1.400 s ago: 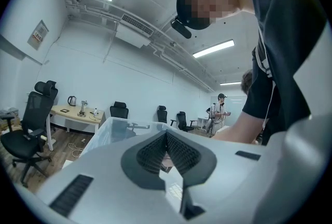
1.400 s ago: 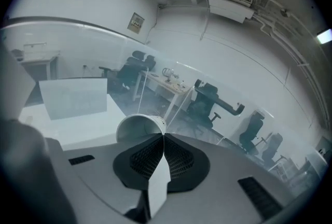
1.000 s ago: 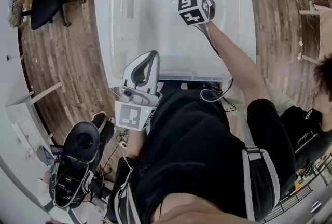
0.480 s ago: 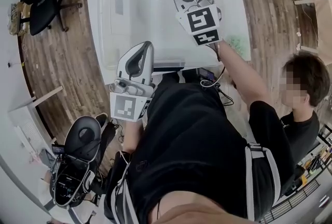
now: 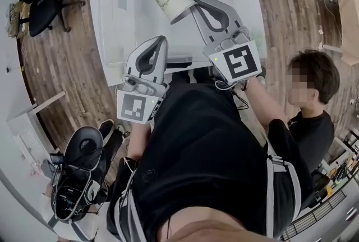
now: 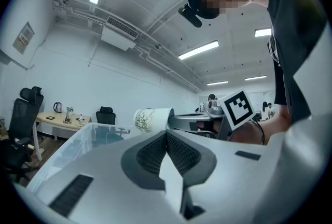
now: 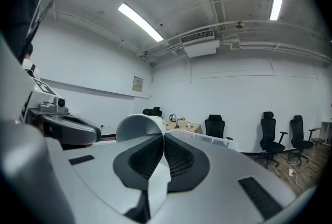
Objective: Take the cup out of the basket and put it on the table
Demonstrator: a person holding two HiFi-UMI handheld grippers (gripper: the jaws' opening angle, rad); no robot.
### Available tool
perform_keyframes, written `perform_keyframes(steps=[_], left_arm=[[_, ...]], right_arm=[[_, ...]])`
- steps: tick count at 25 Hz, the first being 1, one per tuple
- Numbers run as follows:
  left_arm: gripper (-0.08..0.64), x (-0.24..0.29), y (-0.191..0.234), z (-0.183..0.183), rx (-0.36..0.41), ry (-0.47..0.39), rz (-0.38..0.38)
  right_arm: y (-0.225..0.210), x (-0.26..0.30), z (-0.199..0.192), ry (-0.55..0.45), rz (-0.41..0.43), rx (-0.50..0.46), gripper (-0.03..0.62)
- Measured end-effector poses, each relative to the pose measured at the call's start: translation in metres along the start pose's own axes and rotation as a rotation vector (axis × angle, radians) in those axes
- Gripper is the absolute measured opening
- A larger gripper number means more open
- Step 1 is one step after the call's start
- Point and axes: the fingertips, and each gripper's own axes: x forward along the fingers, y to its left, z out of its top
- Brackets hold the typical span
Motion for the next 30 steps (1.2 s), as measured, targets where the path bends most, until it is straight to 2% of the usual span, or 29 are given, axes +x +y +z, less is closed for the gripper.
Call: perform_keyframes(steps=[11, 18, 25, 30], left_arm=[[0.018, 0.005, -0.025, -0.008, 0.005, 0.017, -0.025], [0.018, 0.009, -0.052, -0.011, 0.001, 0.017, 0.012], [0.018, 0.019, -0.082, -0.016, -0.016, 0.003, 0.074], [0.018, 0.005, -0.094, -0.019, -0.011, 0.001, 0.073]], right_arm=[[0.021, -0.064, -0.017, -0.036, 0.043, 0.093, 0.025], [0.014, -0.092, -0.014, -0.084, 0.090, 0.110, 0.025], [-0.005, -0.121, -0.026, -0.059, 0.128, 0.113, 0.025], [-0.003, -0.136, -0.028, -0.068, 0.113, 0.098, 0.025]])
